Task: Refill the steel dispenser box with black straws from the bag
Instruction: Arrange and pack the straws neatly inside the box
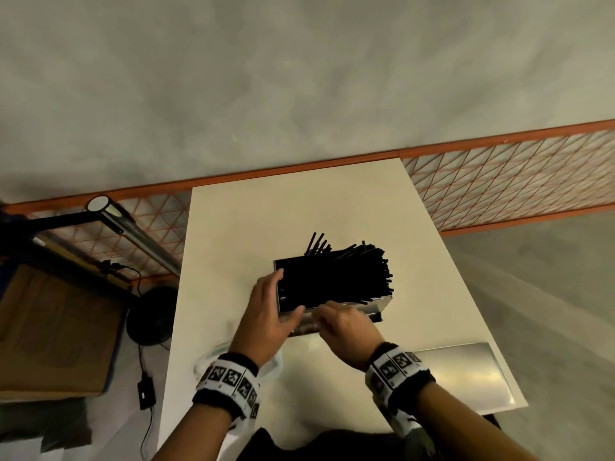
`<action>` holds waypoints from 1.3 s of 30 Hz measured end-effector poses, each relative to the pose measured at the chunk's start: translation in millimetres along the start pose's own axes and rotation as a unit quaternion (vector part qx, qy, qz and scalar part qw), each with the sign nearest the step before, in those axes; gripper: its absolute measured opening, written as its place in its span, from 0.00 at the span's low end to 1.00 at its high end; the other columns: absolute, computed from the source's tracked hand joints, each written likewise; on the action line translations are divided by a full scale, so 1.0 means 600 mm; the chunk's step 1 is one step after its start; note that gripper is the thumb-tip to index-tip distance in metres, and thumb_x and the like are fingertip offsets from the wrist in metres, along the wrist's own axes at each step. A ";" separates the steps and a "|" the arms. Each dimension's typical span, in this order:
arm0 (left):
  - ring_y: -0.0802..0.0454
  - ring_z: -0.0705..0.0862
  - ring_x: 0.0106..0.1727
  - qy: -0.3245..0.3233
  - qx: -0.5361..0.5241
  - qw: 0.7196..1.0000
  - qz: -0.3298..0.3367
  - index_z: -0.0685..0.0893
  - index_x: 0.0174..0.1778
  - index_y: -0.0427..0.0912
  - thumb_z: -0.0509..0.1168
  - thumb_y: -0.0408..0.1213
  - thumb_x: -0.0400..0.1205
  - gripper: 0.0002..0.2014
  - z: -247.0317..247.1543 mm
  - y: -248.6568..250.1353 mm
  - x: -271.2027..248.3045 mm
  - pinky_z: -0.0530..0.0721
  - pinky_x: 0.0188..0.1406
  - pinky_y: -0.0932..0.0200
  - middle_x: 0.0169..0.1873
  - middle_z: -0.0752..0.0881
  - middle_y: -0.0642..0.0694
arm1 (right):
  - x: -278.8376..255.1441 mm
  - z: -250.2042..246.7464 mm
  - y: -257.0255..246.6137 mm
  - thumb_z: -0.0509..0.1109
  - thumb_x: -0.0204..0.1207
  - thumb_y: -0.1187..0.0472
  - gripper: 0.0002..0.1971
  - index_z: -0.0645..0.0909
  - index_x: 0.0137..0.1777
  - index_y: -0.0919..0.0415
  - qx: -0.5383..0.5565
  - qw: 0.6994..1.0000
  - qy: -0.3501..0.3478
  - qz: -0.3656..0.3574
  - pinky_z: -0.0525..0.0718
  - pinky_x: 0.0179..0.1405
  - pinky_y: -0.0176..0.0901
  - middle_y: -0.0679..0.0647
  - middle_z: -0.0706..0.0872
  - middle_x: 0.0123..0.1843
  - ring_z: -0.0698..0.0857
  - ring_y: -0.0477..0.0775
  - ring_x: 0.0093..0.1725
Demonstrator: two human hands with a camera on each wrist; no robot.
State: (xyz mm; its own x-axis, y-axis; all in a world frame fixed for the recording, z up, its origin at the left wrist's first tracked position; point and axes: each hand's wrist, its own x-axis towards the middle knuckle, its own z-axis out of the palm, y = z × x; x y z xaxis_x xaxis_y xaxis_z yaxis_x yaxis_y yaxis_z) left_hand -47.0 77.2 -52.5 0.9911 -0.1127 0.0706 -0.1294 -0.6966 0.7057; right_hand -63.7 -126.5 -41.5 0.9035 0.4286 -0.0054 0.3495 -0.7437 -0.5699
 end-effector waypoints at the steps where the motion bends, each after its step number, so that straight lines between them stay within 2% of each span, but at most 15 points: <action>1: 0.59 0.69 0.77 -0.018 -0.013 1.000 0.008 0.63 0.87 0.41 0.79 0.47 0.78 0.45 0.015 0.018 0.019 0.72 0.76 0.60 0.77 0.72 0.45 | -0.004 -0.016 0.008 0.56 0.80 0.54 0.12 0.81 0.55 0.54 0.007 0.999 0.045 -0.008 0.84 0.34 0.51 0.50 0.83 0.49 0.85 0.58 0.43; 4: 0.49 0.62 0.86 -0.088 -0.006 0.996 -0.015 0.49 0.91 0.42 0.82 0.55 0.72 0.61 0.057 0.047 0.067 0.69 0.80 0.55 0.86 0.60 0.41 | -0.006 -0.065 0.025 0.62 0.80 0.63 0.08 0.82 0.52 0.58 0.003 0.980 0.196 -0.021 0.81 0.34 0.47 0.50 0.83 0.46 0.82 0.54 0.42; 7: 0.43 0.59 0.88 -0.120 0.031 0.992 -0.021 0.43 0.91 0.46 0.80 0.63 0.68 0.66 0.091 0.045 0.090 0.70 0.83 0.44 0.88 0.54 0.41 | 0.002 -0.101 0.053 0.66 0.80 0.67 0.07 0.83 0.54 0.62 -0.003 0.959 0.283 -0.002 0.81 0.43 0.48 0.53 0.81 0.49 0.80 0.57 0.48; 10: 0.45 0.62 0.87 -0.107 0.049 0.993 0.012 0.45 0.91 0.51 0.77 0.68 0.68 0.64 0.109 0.028 0.092 0.75 0.80 0.40 0.87 0.58 0.47 | 0.010 -0.119 0.093 0.69 0.80 0.61 0.14 0.80 0.65 0.59 -0.006 0.954 0.294 0.062 0.81 0.56 0.55 0.55 0.79 0.59 0.79 0.58 0.57; 14: 0.53 0.61 0.86 -0.141 0.061 0.987 0.046 0.41 0.90 0.59 0.79 0.66 0.71 0.63 0.115 0.017 0.093 0.69 0.85 0.46 0.85 0.65 0.52 | 0.021 -0.122 0.133 0.65 0.84 0.51 0.23 0.72 0.78 0.55 0.060 0.943 0.281 0.170 0.75 0.70 0.51 0.55 0.73 0.71 0.73 0.55 0.71; 16: 0.54 0.61 0.87 -0.147 0.069 0.985 0.057 0.45 0.90 0.59 0.78 0.65 0.72 0.59 0.115 0.011 0.095 0.69 0.85 0.45 0.85 0.64 0.54 | 0.033 -0.116 0.139 0.63 0.85 0.51 0.24 0.70 0.79 0.57 0.104 0.941 0.252 0.203 0.71 0.74 0.51 0.56 0.71 0.75 0.72 0.57 0.74; 18: 0.54 0.62 0.86 -0.147 0.072 0.985 0.063 0.52 0.89 0.56 0.78 0.65 0.73 0.55 0.117 0.009 0.095 0.71 0.83 0.44 0.85 0.62 0.55 | 0.048 -0.102 0.132 0.61 0.86 0.52 0.23 0.71 0.78 0.59 0.124 0.944 0.222 0.212 0.71 0.74 0.51 0.58 0.71 0.77 0.72 0.60 0.75; 20: 0.52 0.65 0.84 -0.135 0.064 0.987 0.059 0.56 0.89 0.53 0.79 0.64 0.72 0.54 0.120 0.010 0.096 0.74 0.81 0.44 0.84 0.61 0.55 | 0.064 -0.082 0.120 0.61 0.85 0.50 0.24 0.70 0.78 0.57 0.140 0.944 0.207 0.215 0.73 0.73 0.48 0.57 0.73 0.76 0.73 0.59 0.74; 23: 0.51 0.66 0.84 -0.116 0.042 0.992 0.034 0.57 0.89 0.48 0.80 0.63 0.69 0.57 0.121 0.016 0.097 0.71 0.83 0.47 0.84 0.62 0.52 | 0.085 -0.054 0.095 0.63 0.85 0.52 0.22 0.72 0.76 0.60 0.138 0.952 0.210 0.174 0.70 0.74 0.42 0.55 0.75 0.73 0.74 0.55 0.73; 26: 0.53 0.63 0.86 -0.103 0.014 0.995 0.012 0.54 0.89 0.46 0.80 0.64 0.63 0.63 0.118 0.019 0.100 0.67 0.86 0.47 0.85 0.64 0.50 | 0.100 -0.040 0.066 0.63 0.85 0.52 0.20 0.75 0.72 0.62 0.101 0.966 0.201 0.128 0.71 0.75 0.45 0.56 0.79 0.70 0.75 0.54 0.70; 30: 0.55 0.65 0.85 -0.097 -0.017 0.995 -0.007 0.54 0.89 0.49 0.82 0.60 0.63 0.63 0.119 0.017 0.102 0.68 0.85 0.47 0.85 0.65 0.52 | 0.109 -0.033 0.058 0.60 0.84 0.50 0.20 0.75 0.71 0.60 0.061 0.968 0.210 0.122 0.76 0.69 0.52 0.55 0.82 0.64 0.79 0.55 0.63; 34: 0.59 0.69 0.83 -0.081 -0.057 0.994 -0.041 0.60 0.87 0.54 0.82 0.59 0.70 0.53 0.121 0.013 0.105 0.72 0.83 0.52 0.83 0.70 0.56 | 0.109 -0.035 0.070 0.59 0.84 0.48 0.18 0.77 0.67 0.56 0.060 0.967 0.207 0.133 0.77 0.64 0.52 0.53 0.84 0.61 0.78 0.55 0.61; 37: 0.61 0.75 0.79 -0.069 -0.069 0.994 -0.045 0.67 0.84 0.58 0.78 0.58 0.76 0.42 0.124 0.004 0.111 0.77 0.79 0.49 0.78 0.77 0.58 | 0.108 -0.041 0.087 0.60 0.83 0.50 0.13 0.79 0.59 0.56 0.076 0.962 0.228 0.133 0.77 0.59 0.52 0.54 0.85 0.54 0.78 0.57 0.56; 39: 0.60 0.75 0.79 -0.071 -0.054 0.995 -0.035 0.67 0.84 0.58 0.76 0.56 0.79 0.38 0.126 0.001 0.111 0.78 0.79 0.48 0.78 0.77 0.57 | 0.109 -0.042 0.094 0.62 0.84 0.53 0.10 0.79 0.56 0.58 0.075 0.959 0.236 0.138 0.76 0.57 0.50 0.54 0.85 0.52 0.78 0.59 0.54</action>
State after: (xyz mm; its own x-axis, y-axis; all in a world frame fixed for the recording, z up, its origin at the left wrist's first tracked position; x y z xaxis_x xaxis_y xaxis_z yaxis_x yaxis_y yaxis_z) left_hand 16.9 15.5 -100.5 0.9823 -0.1714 -0.0758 -0.0493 -0.6265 0.7778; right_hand 21.1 -153.3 -53.1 0.9805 -0.0807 0.1793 0.0729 -0.6976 -0.7128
